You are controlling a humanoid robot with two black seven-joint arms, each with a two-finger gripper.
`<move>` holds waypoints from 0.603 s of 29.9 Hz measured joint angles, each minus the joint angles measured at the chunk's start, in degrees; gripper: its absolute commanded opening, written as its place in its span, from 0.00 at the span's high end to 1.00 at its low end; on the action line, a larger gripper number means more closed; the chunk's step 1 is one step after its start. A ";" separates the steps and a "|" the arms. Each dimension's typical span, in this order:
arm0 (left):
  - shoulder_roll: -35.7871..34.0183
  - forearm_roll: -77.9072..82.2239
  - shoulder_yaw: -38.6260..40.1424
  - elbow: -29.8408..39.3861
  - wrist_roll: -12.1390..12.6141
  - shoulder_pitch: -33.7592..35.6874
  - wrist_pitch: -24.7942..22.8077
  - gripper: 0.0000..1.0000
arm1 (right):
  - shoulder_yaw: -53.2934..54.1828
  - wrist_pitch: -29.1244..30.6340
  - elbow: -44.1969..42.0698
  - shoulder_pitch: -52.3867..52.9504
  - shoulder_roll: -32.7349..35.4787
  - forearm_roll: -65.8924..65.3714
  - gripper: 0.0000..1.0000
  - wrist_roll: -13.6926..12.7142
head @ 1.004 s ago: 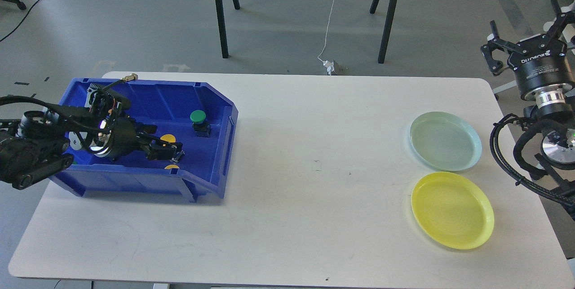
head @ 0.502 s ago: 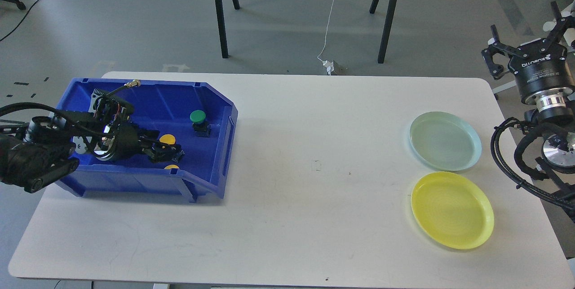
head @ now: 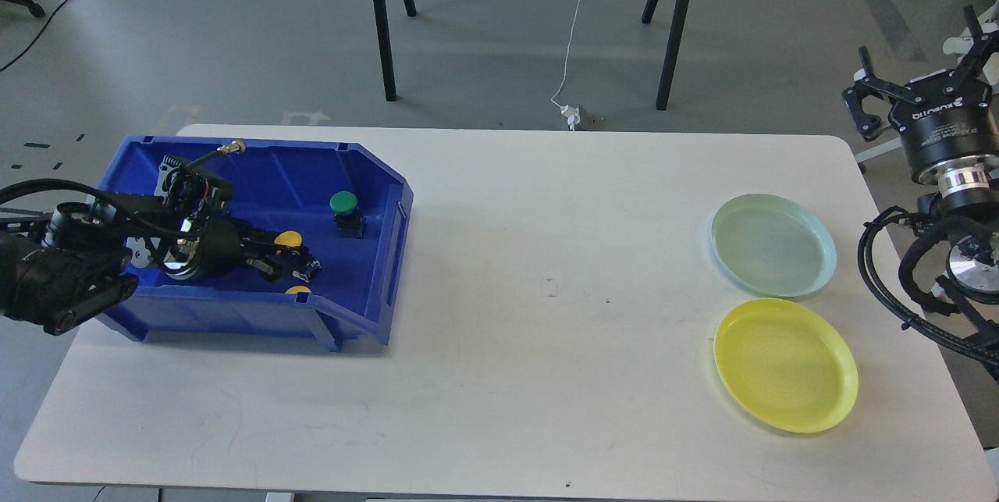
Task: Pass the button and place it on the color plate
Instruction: 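Lift the button out of the bin and raise it toward the table center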
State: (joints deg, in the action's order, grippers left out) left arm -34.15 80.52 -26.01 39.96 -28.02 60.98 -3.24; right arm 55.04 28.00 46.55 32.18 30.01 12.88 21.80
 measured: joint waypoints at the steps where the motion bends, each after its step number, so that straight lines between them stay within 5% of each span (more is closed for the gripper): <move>1: -1.31 -0.48 1.51 1.30 0.00 0.45 -0.36 0.97 | 0.37 0.00 -0.46 -0.01 0.03 0.07 0.01 -0.10; 11: -20.94 -11.18 34.66 27.38 0.04 -1.90 -21.98 0.95 | 2.37 0.00 -0.77 -0.36 1.22 -0.77 0.01 -0.01; 18: -15.23 -34.22 43.91 36.94 0.03 -4.32 -24.74 0.95 | 1.87 -2.44 11.79 -5.87 7.33 -24.68 0.01 5.00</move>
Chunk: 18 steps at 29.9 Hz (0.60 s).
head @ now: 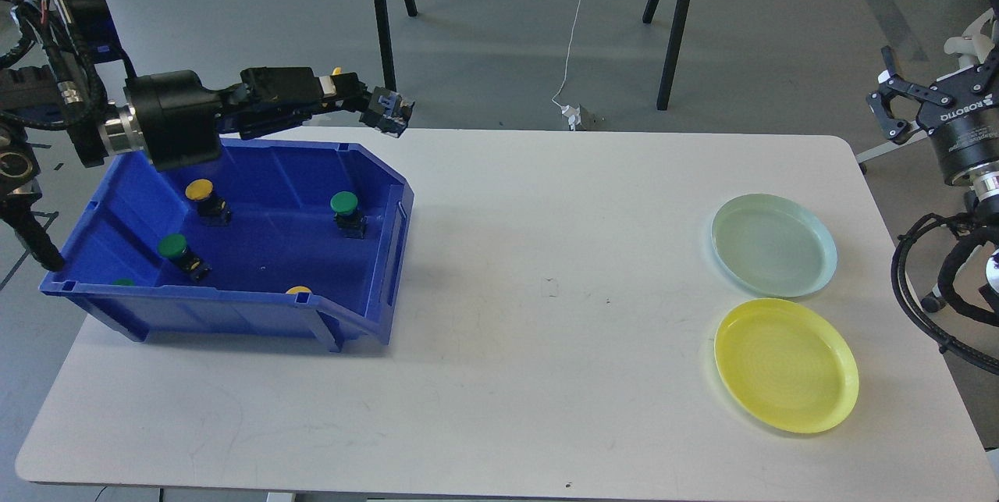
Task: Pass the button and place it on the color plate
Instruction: 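Lift the button out of the bin and raise it toward the table center, then reach the right gripper to the held button and grasp it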
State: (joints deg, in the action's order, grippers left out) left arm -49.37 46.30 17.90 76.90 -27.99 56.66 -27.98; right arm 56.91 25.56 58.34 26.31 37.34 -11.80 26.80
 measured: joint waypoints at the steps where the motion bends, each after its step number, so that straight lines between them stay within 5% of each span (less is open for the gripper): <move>1: 3.05 -2.81 0.06 -0.08 0.00 0.00 -0.03 0.95 | 0.00 -1.39 3.04 -1.15 0.50 -5.35 0.01 0.58; 9: 17.63 -7.31 -2.53 -8.25 0.00 0.11 -0.03 0.95 | -4.74 -4.80 19.95 -4.12 -1.34 -17.91 0.01 1.23; 18: 20.06 -7.69 -4.01 -10.34 -0.01 -0.05 -0.03 0.95 | -11.22 -5.97 24.98 -2.67 -4.28 -18.68 0.01 1.22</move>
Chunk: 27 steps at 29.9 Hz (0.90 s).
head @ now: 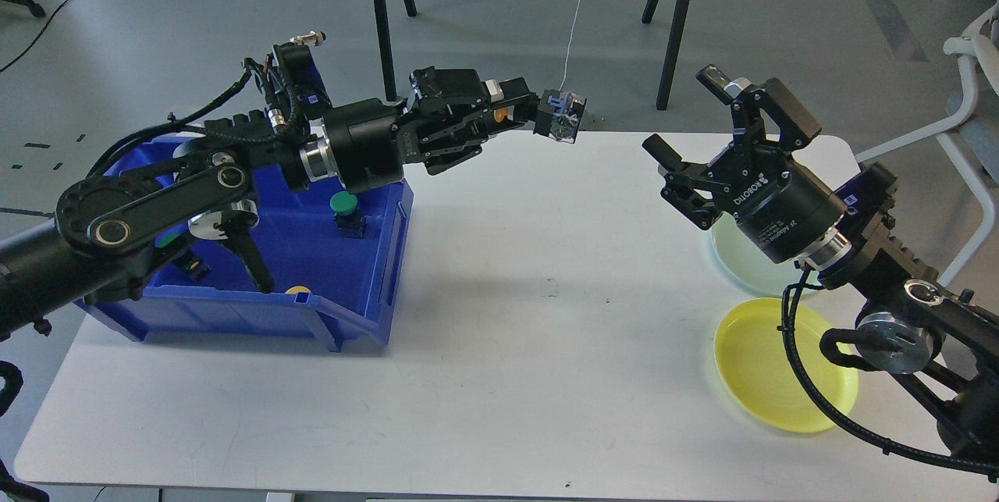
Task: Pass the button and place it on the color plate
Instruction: 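Reach the right gripper to the held button and grasp it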
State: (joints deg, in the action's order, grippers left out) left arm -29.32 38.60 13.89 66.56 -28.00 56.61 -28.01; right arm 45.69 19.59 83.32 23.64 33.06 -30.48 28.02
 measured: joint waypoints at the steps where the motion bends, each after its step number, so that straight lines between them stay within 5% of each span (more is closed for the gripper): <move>1: 0.09 -0.06 0.00 -0.11 0.00 0.00 0.00 0.95 | -0.83 0.00 0.03 0.83 -0.11 -0.07 0.01 0.00; 17: 0.01 -0.30 -0.01 -0.47 -0.01 0.05 0.01 0.94 | -14.83 -1.48 -5.90 15.48 -8.03 -0.21 0.06 -0.02; 27: -0.13 -0.37 0.23 -0.47 -0.01 -0.09 0.01 0.94 | -14.85 -1.75 -5.71 15.13 -7.24 -0.75 0.68 -0.02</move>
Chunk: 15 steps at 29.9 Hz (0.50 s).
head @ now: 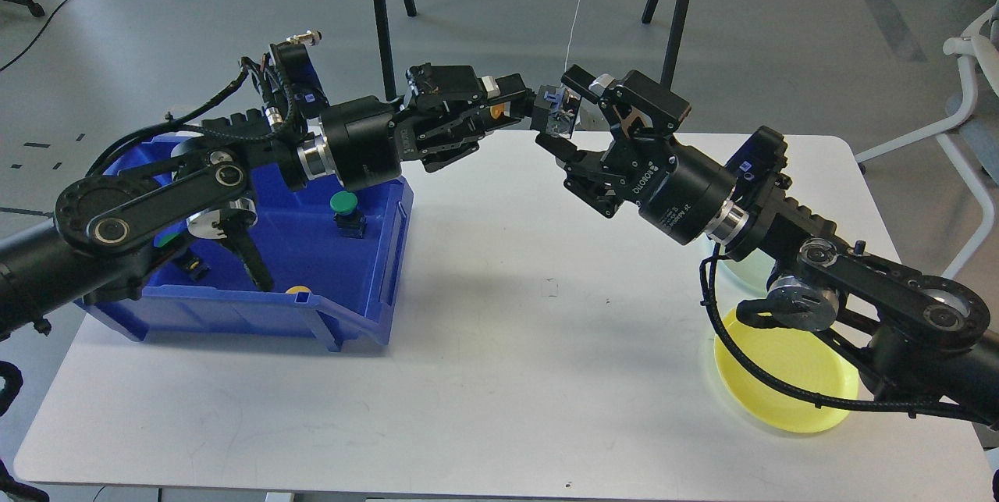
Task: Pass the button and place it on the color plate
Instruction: 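Reach the right gripper to the held button and grasp it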
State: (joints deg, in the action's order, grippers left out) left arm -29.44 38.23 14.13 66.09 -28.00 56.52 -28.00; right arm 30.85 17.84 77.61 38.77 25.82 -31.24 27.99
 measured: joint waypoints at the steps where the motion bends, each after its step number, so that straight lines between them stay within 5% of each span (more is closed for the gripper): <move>1: -0.02 0.00 0.03 0.00 0.00 0.00 0.00 0.94 | 0.00 -0.09 0.00 0.00 0.01 -0.48 0.70 0.00; 9: -0.26 0.00 0.11 0.00 0.00 -0.09 0.00 0.89 | -0.17 -1.73 -0.16 -0.25 -0.06 -1.54 0.91 0.00; 11: -0.23 0.01 0.11 0.00 0.00 -0.11 0.00 0.76 | -0.17 -1.74 -0.15 -0.26 -0.03 -1.55 0.95 0.00; 14: -0.20 0.01 0.15 0.00 0.00 -0.18 0.00 0.39 | -0.18 -1.75 -0.11 -0.27 0.06 -1.63 0.99 0.00; 15: -0.20 0.01 0.21 0.00 0.00 -0.20 0.00 0.35 | -0.17 -1.75 -0.09 -0.27 0.08 -1.67 0.99 0.00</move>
State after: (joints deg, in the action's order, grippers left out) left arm -29.64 38.24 14.34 66.09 -28.00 56.32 -28.00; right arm 30.67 16.09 77.51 38.49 25.90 -32.90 28.00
